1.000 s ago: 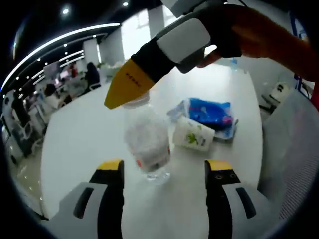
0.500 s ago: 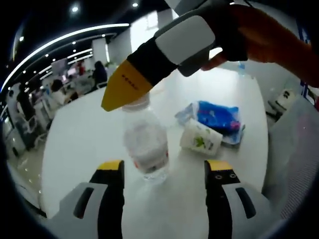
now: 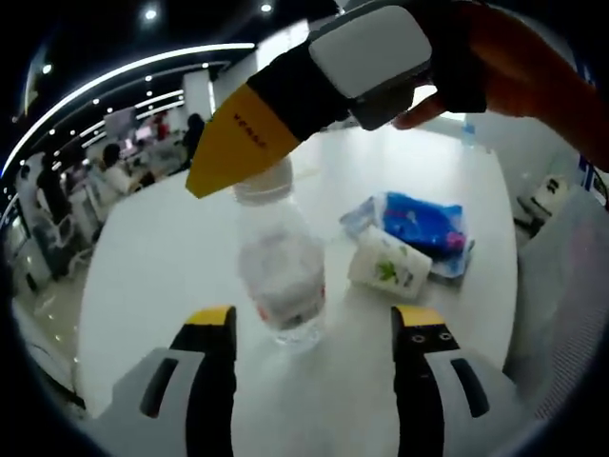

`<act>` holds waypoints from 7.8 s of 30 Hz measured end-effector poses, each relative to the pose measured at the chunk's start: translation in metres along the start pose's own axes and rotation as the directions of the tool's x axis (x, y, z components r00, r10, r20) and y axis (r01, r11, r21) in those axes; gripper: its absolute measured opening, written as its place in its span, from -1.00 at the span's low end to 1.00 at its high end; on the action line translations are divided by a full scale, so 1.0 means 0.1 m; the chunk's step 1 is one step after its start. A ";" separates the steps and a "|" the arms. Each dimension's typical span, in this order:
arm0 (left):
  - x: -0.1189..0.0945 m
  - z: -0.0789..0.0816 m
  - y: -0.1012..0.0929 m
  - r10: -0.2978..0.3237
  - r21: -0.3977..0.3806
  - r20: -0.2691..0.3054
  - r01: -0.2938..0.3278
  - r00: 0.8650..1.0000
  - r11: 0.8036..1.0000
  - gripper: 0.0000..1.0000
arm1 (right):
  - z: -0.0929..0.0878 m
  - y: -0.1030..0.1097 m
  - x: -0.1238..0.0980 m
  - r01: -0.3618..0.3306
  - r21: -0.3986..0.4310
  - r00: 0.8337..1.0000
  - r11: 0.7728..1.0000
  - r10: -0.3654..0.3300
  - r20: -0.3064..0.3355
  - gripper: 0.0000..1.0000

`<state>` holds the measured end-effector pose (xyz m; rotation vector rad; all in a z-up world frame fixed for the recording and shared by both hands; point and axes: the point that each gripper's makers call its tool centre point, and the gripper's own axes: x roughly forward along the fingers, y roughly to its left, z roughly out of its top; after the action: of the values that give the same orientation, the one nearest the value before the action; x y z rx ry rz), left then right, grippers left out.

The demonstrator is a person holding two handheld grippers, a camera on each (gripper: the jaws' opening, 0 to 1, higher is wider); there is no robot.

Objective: Arrange the tabletop items into an orderly group along one side of the table until the central work area is clear of visible clutter.

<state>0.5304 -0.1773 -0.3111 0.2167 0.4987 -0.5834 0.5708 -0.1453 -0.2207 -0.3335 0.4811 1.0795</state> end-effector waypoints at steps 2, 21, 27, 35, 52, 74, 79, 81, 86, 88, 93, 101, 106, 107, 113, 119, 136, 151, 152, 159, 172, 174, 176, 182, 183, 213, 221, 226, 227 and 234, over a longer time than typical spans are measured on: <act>0.01 0.00 -0.01 -0.001 0.000 -0.001 0.001 1.000 1.000 0.25 | 0.03 0.01 -0.01 0.001 -0.004 1.000 1.000 -0.001 0.009 -0.52; 0.05 0.00 0.01 0.048 -0.008 -0.006 -0.048 0.999 0.999 0.25 | 0.11 -0.15 -0.51 0.061 0.012 0.990 0.998 -0.062 0.130 -0.17; 0.05 0.03 0.05 0.072 -0.023 -0.003 -0.072 0.997 0.997 0.25 | 0.04 -0.20 -0.81 0.081 0.029 0.983 0.996 -0.085 0.161 -0.15; 0.10 0.04 0.08 0.088 -0.091 0.012 -0.087 0.996 0.992 0.24 | -0.13 -0.20 -1.11 0.096 0.015 0.981 0.995 -0.097 0.168 -0.11; 0.20 0.12 0.08 0.134 -0.201 0.005 -0.130 0.991 0.971 0.24 | -0.63 -0.11 -1.39 -0.028 -0.060 0.982 0.998 0.038 0.184 0.50; 0.32 0.01 0.17 0.230 -0.288 -0.019 -0.225 0.973 0.931 0.22 | -1.08 0.18 -1.41 -0.252 -0.051 0.964 0.966 0.256 0.078 0.99; 0.34 0.01 0.21 0.269 -0.302 -0.012 -0.259 0.963 0.917 0.21 | -1.05 0.14 -1.42 -0.252 -0.051 0.963 0.967 0.255 0.085 0.99; 0.36 0.00 0.22 0.280 -0.309 -0.013 -0.270 0.960 0.912 0.20 | -1.04 0.12 -1.42 -0.246 -0.051 0.964 0.968 0.250 0.092 0.99; 0.38 -0.04 0.22 0.295 -0.324 -0.010 -0.282 0.955 0.903 0.13 | -1.04 0.09 -1.41 -0.244 -0.037 0.964 0.969 0.246 0.099 0.99; 0.38 -0.03 0.23 0.297 -0.323 0.000 -0.281 0.955 0.904 0.07 | -1.06 0.08 -1.40 -0.245 -0.034 0.964 0.969 0.247 0.096 0.99; 0.40 -0.01 0.25 0.301 -0.311 0.008 -0.283 0.954 0.907 0.01 | -1.12 0.09 -1.39 -0.247 -0.025 0.965 0.969 0.248 0.085 0.99; 0.43 0.02 0.26 0.281 -0.295 0.023 -0.262 0.959 0.919 -0.17 | -1.15 0.09 -1.37 -0.238 -0.013 0.968 0.971 0.239 0.077 0.99; 0.42 0.02 0.28 0.269 -0.289 0.022 -0.251 0.963 0.924 -0.21 | -1.14 0.09 -1.37 -0.233 -0.008 0.969 0.972 0.233 0.078 0.99; 0.42 0.02 0.27 0.267 -0.288 0.022 -0.250 0.963 0.924 -0.21 | -1.14 0.09 -1.37 -0.233 -0.008 0.969 0.972 0.233 0.077 0.99; 0.42 0.01 0.29 0.239 -0.265 0.013 -0.227 0.971 0.937 -0.22 | -1.14 0.08 -1.37 -0.223 -0.006 0.972 0.975 0.223 0.074 0.99; 0.41 0.01 0.30 0.207 -0.244 0.013 -0.197 0.978 0.949 -0.23 | -1.15 0.07 -1.38 -0.215 -0.004 0.974 0.977 0.214 0.070 0.99; 0.39 0.01 0.19 -0.076 -0.097 0.071 0.083 0.995 0.992 -0.24 | -1.09 0.11 -1.32 -0.205 -0.025 0.977 0.978 0.206 0.053 0.99; 0.37 0.02 0.09 -0.285 0.026 0.100 0.284 0.953 0.958 -0.23 | -0.74 0.13 -0.99 -0.239 -0.114 0.965 0.964 0.249 0.085 0.84; 0.37 0.02 0.07 -0.299 0.033 0.104 0.297 0.949 0.954 -0.23 | -0.70 0.11 -0.96 -0.243 -0.116 0.963 0.963 0.253 0.092 0.80; 0.38 0.04 0.04 -0.360 0.063 0.122 0.355 0.925 0.933 -0.24 | -0.53 0.03 -0.69 -0.259 -0.163 0.952 0.952 0.280 0.121 0.53; 0.37 0.04 0.03 -0.424 0.092 0.146 0.415 0.894 0.905 -0.24 | -0.37 0.07 -0.33 -0.309 -0.228 0.929 0.923 0.345 0.136 0.05; 0.37 0.04 0.04 -0.429 0.094 0.151 0.420 0.890 0.903 -0.24 | -0.37 0.08 -0.27 -0.320 -0.237 0.925 0.917 0.357 0.132 0.00; 0.37 0.05 0.03 -0.435 0.095 0.156 0.425 0.887 0.900 -0.24 | -0.37 0.10 -0.20 -0.331 -0.255 0.922 0.908 0.369 0.119 -0.04; 0.37 0.05 0.03 -0.443 0.095 0.164 0.433 0.881 0.896 -0.24 | -0.33 0.10 -0.09 -0.354 -0.268 0.911 0.896 0.395 0.116 -0.13; 0.37 0.05 0.03 -0.444 0.096 0.164 0.434 0.881 0.896 -0.24 | -0.33 0.11 -0.08 -0.362 -0.262 0.908 0.895 0.402 0.115 -0.14; 0.37 0.04 0.10 -0.280 0.053 0.201 0.275 0.939 0.960 -0.10 | -0.31 0.15 0.04 -0.305 -0.196 0.936 0.932 0.331 0.117 -0.55; 0.37 0.03 0.20 -0.265 0.082 0.180 0.254 0.947 0.964 -0.23 | -0.27 0.16 0.10 -0.272 -0.192 0.948 0.943 0.297 0.114 -0.56; 0.34 0.05 0.31 -0.269 0.093 0.183 0.256 0.946 0.962 -0.23 | -0.19 0.15 0.15 -0.257 -0.183 0.950 0.949 0.283 0.134 -0.56; 0.34 0.06 0.34 -0.270 0.097 0.183 0.256 0.945 0.962 -0.23 | -0.18 0.14 0.16 -0.254 -0.180 0.950 0.950 0.280 0.138 -0.56; 0.35 0.16 0.53 -0.263 0.105 0.215 0.246 0.941 0.964 -0.23 | -0.01 0.05 0.27 -0.225 -0.161 0.953 0.961 0.251 0.171 -0.56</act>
<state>0.5926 -0.1558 -0.3125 0.1559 0.2832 -0.8709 0.5764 -0.1238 -0.2360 -0.2965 0.2798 1.3712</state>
